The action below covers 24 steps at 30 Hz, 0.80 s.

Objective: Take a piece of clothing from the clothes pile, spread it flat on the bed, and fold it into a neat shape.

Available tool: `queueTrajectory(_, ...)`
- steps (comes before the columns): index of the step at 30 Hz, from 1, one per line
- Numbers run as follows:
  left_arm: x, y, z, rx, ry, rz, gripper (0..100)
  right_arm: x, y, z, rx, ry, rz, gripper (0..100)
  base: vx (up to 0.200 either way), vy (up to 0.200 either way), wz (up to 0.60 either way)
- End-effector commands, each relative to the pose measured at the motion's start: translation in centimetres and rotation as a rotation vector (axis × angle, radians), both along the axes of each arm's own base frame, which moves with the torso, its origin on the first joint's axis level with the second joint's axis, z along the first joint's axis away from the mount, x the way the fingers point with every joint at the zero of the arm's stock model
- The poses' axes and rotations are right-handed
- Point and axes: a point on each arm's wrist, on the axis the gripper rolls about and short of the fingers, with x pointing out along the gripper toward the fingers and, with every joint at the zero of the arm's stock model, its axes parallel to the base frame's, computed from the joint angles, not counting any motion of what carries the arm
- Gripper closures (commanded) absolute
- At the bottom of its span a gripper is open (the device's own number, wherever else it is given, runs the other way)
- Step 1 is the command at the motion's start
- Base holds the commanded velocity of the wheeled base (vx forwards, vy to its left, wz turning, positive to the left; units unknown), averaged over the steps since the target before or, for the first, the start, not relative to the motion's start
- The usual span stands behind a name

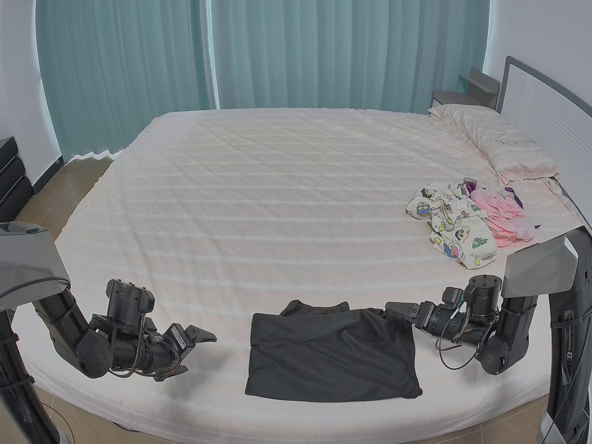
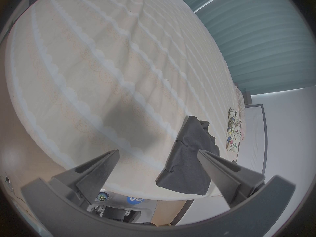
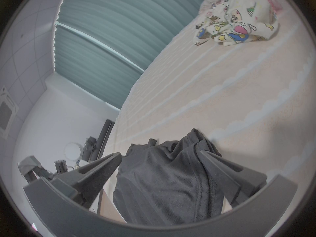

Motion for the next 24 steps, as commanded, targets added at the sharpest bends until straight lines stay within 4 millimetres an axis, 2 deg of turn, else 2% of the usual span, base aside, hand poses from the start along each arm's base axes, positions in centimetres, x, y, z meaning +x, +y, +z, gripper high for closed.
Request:
queueTrajectory(1, 0.0, 0.0, 0.0, 0.000, 0.000, 0.001, 0, -0.2, -0.2, -1.1, -0.032, 0.007, 0.022, 0, 0.000, 0.000, 0.00)
queueTrajectory(20, 0.0, 0.0, 0.0, 0.000, 0.001, -0.001, 0, 1.8, 1.0, -3.3, -0.037, -0.019, 0.044, 0, 0.000, 0.000, 0.00)
queueTrajectory(21, 0.0, 0.0, 0.0, 0.000, 0.000, -0.001, 0, 1.8, 1.0, -3.3, -0.037, -0.019, 0.044, 100, 0.000, 0.000, 0.00)
queueTrajectory(24, 0.0, 0.0, 0.0, 0.000, 0.001, -0.001, 0, 1.9, 0.7, -3.1, -0.034, -0.028, 0.034, 100, 0.000, 0.000, 0.00)
